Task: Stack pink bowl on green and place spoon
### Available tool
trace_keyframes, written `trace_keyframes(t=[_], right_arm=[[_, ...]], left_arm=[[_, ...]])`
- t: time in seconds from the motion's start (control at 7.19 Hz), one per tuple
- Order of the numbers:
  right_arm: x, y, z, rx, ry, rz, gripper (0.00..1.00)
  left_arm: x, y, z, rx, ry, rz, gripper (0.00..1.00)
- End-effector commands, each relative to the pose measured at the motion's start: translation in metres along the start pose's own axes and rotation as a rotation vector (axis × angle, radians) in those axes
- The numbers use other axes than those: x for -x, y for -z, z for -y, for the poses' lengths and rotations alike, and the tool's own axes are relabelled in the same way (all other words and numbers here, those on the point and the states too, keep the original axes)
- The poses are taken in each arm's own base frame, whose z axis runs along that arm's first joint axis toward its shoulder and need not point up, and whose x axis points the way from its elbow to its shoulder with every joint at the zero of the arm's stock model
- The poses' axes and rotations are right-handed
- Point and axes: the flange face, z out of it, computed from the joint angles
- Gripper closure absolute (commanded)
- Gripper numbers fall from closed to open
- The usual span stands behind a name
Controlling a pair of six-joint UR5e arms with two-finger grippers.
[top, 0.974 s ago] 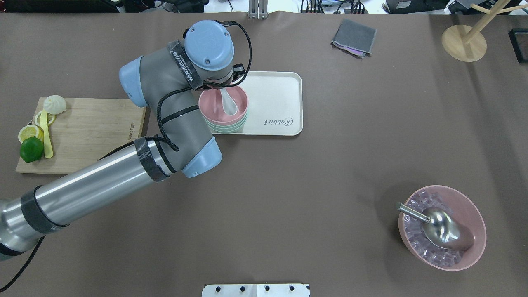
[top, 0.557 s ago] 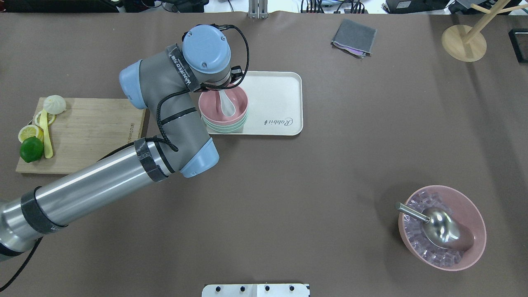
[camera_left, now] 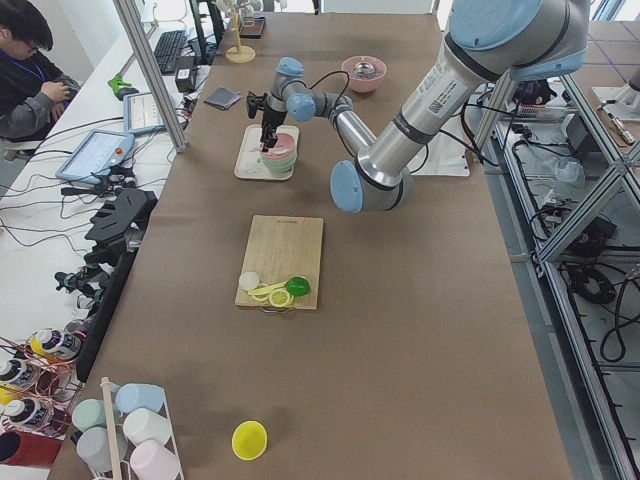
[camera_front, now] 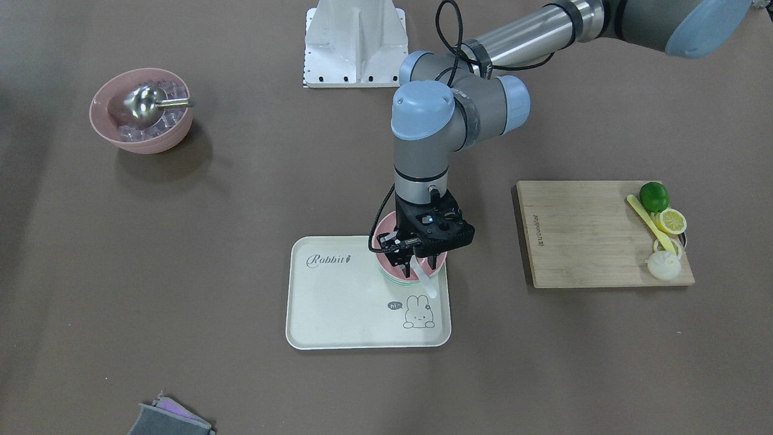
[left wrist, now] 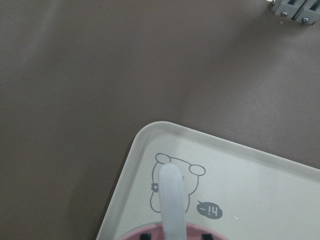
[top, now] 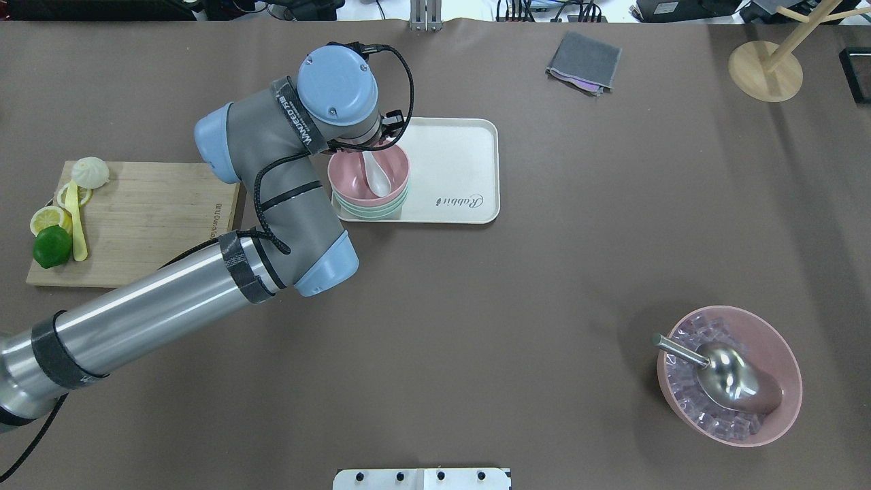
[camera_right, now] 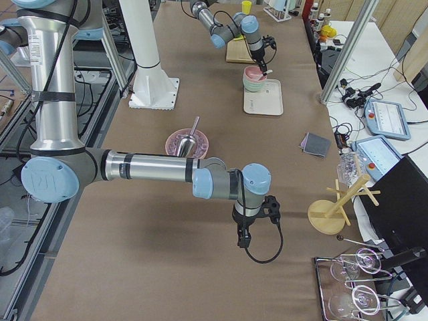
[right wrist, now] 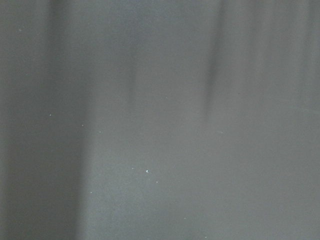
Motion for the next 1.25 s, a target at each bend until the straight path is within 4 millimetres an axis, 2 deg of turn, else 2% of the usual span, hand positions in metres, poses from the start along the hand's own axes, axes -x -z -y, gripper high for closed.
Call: trace_keyframes(t=[0.0, 0.14, 0.42, 0.56, 0.7, 0.84, 1.11], right_arm=[[0.001, 0.001, 0.001, -0.002, 0.001, 0.000, 0.00], [0.000, 0.001, 0.001, -0.001, 0.001, -0.002, 0.00], [0.000, 0.001, 0.001, -0.001, 0.001, -0.003, 0.00], [0.000, 0.001, 0.001, -0.001, 0.001, -0.003, 0.00], [0.000, 0.001, 0.001, -0.001, 0.001, -0.003, 0.00], [0.000, 0.000, 0.000, -0.001, 0.001, -0.003, 0.00], [-0.002, -0.002, -0.003, 0.003, -0.004, -0.001, 0.00]], left_arm=[[-0.003, 0.014, 0.001, 0.003, -0.062, -0.024, 0.02], [0.016, 0.014, 0.002, 0.009, -0.139, -0.018, 0.02], [0.090, 0.018, 0.035, 0.057, -0.375, 0.013, 0.02], [0.110, 0.032, 0.061, 0.069, -0.468, 0.055, 0.02], [0.153, 0.047, 0.084, 0.120, -0.548, 0.090, 0.02], [0.209, 0.058, 0.105, 0.152, -0.629, 0.086, 0.02], [0.322, 0.062, 0.139, 0.237, -0.761, 0.083, 0.02]])
